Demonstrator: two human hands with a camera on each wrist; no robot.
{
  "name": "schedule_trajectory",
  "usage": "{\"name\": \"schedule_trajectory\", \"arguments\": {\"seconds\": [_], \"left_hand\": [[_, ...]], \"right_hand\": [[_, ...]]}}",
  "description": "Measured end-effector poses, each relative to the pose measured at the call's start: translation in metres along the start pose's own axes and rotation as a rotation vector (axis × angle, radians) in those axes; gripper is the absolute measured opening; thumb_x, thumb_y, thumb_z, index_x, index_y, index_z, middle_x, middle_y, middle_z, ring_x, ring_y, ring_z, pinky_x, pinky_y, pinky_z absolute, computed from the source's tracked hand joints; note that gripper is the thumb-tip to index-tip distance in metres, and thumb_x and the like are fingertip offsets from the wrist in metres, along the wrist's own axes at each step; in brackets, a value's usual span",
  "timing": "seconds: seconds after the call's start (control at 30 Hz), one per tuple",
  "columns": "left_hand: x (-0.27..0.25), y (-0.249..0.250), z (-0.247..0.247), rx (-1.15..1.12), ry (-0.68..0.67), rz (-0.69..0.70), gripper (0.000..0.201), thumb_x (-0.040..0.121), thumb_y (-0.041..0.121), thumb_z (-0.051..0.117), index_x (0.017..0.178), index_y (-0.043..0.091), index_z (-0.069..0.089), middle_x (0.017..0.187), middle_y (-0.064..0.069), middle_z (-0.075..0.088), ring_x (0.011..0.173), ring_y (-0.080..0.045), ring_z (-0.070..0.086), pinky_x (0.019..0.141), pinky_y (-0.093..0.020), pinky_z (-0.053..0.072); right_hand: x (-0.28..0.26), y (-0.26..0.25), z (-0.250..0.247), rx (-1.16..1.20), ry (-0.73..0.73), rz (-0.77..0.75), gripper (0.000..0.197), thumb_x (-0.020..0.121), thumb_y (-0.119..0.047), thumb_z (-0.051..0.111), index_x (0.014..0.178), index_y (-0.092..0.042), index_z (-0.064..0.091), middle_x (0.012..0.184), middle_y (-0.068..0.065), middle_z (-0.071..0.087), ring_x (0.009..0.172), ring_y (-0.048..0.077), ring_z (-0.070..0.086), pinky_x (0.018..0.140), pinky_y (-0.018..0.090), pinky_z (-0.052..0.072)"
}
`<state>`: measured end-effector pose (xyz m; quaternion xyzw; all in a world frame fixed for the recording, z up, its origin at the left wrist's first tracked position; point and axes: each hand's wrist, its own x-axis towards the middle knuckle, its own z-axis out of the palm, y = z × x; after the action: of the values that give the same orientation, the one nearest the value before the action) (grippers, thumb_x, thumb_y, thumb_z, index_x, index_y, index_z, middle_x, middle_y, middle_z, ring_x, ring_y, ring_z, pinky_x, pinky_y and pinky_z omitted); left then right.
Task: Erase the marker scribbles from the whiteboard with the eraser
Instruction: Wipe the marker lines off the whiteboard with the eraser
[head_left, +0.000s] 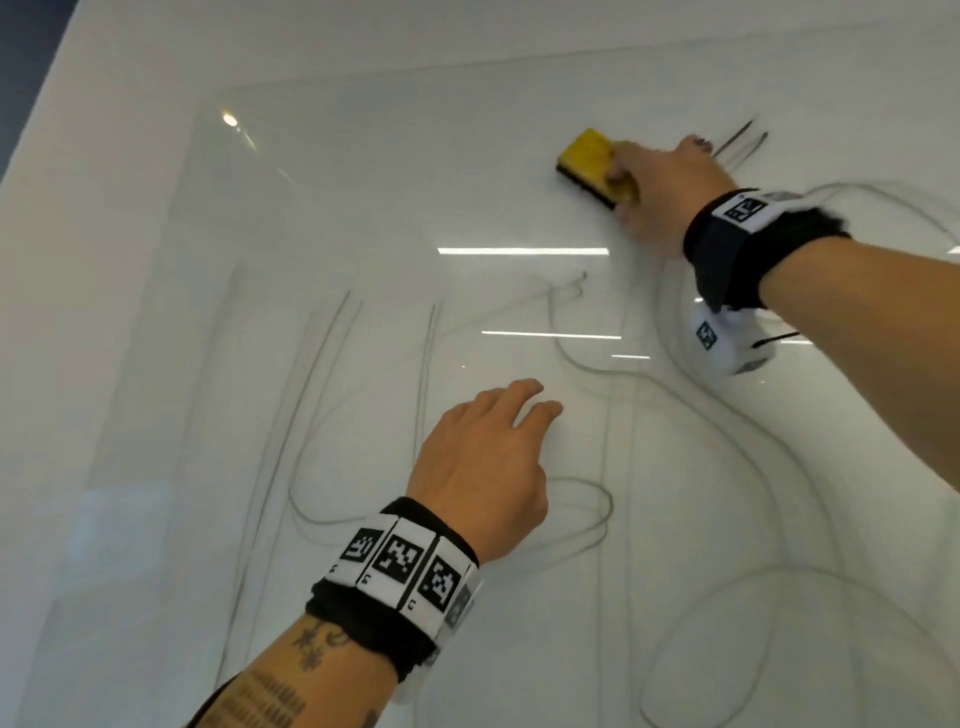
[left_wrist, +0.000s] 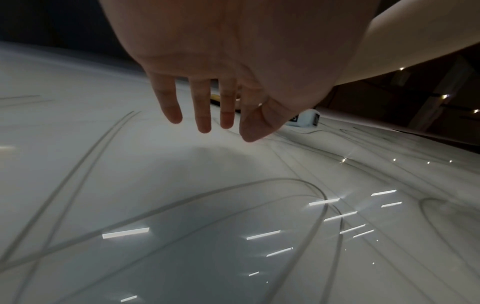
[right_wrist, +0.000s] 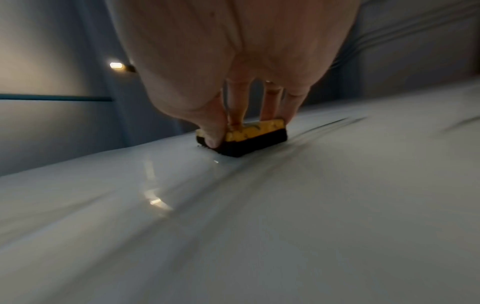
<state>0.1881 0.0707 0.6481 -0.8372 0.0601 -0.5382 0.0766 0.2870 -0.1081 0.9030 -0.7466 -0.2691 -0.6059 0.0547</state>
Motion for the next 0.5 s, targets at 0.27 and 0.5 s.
{"name": "schedule_trajectory", "arguments": {"seconds": [0.27,0.5], "left_hand": [[0.005,0.014,0.015,0.007,-0.026,-0.077,0.063,0.091,0.023,0.047,0.152,0.029,0.031,0.160,0.009,0.024,0.141,-0.016,0.033,0.108,-0.033,0.036],[0.017,0.037,0.015,0.032,0.016,-0.225,0.061,0.092,0.026,0.043,0.151,0.035,0.030,0.152,0.014,0.032,0.122,-0.013,0.046,0.094,-0.030,0.042]], "right_hand": [[-0.026,0.004,0.000,0.081,-0.016,0.016,0.066,0.097,-0.026,0.053,0.152,-0.037,0.019,0.127,0.040,0.049,0.111,0.055,0.054,0.098,0.045,0.049],[-0.034,0.041,0.004,-0.019,-0.057,-0.189,0.049,0.096,-0.028,0.049,0.142,-0.037,0.034,0.128,0.023,0.059,0.114,0.047,0.053,0.092,0.042,0.049]]}}
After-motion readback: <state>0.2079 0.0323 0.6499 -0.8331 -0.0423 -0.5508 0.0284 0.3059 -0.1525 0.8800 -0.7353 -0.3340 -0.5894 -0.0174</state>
